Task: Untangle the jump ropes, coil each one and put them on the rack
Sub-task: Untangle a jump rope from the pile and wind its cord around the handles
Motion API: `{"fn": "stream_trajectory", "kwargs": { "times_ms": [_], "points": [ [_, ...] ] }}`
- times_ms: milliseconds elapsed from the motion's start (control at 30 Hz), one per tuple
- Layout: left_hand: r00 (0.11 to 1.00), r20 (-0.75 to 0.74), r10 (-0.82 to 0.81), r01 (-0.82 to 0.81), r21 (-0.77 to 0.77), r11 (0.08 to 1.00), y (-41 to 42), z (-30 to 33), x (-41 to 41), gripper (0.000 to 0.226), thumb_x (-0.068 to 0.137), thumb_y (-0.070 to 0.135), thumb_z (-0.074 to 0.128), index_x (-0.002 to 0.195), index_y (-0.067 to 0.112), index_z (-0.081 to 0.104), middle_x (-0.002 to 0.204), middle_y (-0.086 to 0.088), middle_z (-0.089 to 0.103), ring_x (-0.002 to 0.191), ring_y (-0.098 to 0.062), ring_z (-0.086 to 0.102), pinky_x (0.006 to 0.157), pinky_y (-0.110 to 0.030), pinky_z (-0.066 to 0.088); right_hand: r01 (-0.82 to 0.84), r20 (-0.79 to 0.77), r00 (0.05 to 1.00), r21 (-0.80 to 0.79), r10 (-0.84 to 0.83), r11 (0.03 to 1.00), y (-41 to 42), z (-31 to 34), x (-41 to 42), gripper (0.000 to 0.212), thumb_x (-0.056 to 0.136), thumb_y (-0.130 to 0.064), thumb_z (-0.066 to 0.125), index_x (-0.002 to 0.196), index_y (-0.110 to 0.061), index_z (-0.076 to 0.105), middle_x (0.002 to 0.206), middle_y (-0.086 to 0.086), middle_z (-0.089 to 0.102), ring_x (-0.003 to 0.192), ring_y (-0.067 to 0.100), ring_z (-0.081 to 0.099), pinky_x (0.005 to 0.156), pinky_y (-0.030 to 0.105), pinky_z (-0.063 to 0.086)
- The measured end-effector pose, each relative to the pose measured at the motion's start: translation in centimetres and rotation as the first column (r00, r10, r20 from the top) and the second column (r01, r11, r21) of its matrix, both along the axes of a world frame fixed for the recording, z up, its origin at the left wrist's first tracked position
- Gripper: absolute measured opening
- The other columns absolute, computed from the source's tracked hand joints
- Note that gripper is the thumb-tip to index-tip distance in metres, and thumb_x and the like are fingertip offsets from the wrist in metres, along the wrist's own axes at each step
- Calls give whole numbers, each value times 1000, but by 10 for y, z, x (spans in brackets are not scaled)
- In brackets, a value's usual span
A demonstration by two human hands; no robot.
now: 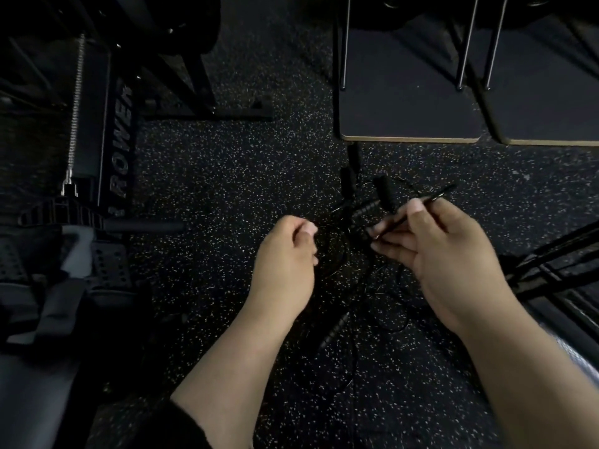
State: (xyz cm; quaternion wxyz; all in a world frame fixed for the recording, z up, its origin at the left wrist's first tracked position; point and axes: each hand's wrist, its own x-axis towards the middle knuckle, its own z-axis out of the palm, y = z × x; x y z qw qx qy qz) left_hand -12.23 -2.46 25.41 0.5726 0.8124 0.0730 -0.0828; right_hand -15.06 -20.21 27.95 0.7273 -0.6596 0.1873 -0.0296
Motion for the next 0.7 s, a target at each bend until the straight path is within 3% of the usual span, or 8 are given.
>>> {"fn": "stream_trajectory", "kwargs": {
  "times_ms": [133,200,300,333,400,467,600,700],
  "points": [
    [987,-35,158,-161,-83,983,3,-7,7,21,109,27,43,100,32,61,88,5,62,71,-10,55,68,-32,53,59,-15,998,168,-57,984,-11,0,5,26,111,-29,41,94,-14,53,73,3,57,67,26,66,84,54,61],
    [975,-38,219,-222,-121,967,3,-6,9,22,109,26,43,98,30,61,95,4,62,77,-13,56,78,-38,54,104,-33,995,226,-99,968,-15,0,7,25,111,-30,41,95,-14,53,70,2,52,60,22,57,76,50,62],
    [962,-79,260,-270,-178,946,5,-3,13,20,110,31,43,103,28,62,99,-1,63,93,-36,60,98,-47,52,165,-40,986,325,-160,931,-20,3,8,23,112,-30,41,98,-15,52,68,1,50,56,19,51,69,44,61],
    [970,-77,230,-240,-167,956,6,-1,13,20,109,36,45,105,28,63,96,-1,64,92,-32,64,93,-42,54,171,-35,985,374,-170,912,-22,3,9,23,112,-30,40,98,-15,52,68,2,49,56,19,51,68,44,60],
    [993,-43,113,-115,-57,992,7,3,12,19,106,40,49,101,31,65,82,4,63,71,-13,57,71,-28,52,164,-26,985,453,-170,876,-25,4,10,25,112,-28,39,96,-14,52,68,3,49,56,20,54,70,45,61],
    [996,-47,81,-81,-8,997,7,2,12,21,106,36,51,96,29,68,74,1,60,63,-9,52,62,-24,48,150,-18,986,511,-164,847,-25,4,10,27,112,-27,37,95,-14,53,67,3,50,56,20,56,72,45,61],
    [966,-170,193,-211,-91,973,10,-4,15,24,109,29,49,104,17,69,65,3,57,43,0,46,47,-19,46,157,-11,982,599,-188,786,-24,6,11,28,112,-27,36,93,-15,53,66,1,48,57,17,54,72,40,62],
    [961,-153,232,-250,-112,962,12,-5,15,21,109,24,47,115,23,67,71,2,60,43,1,47,42,-18,44,137,18,981,634,-192,761,-25,8,10,28,112,-28,36,92,-17,52,68,0,50,59,15,57,77,39,63]
  ]
}}
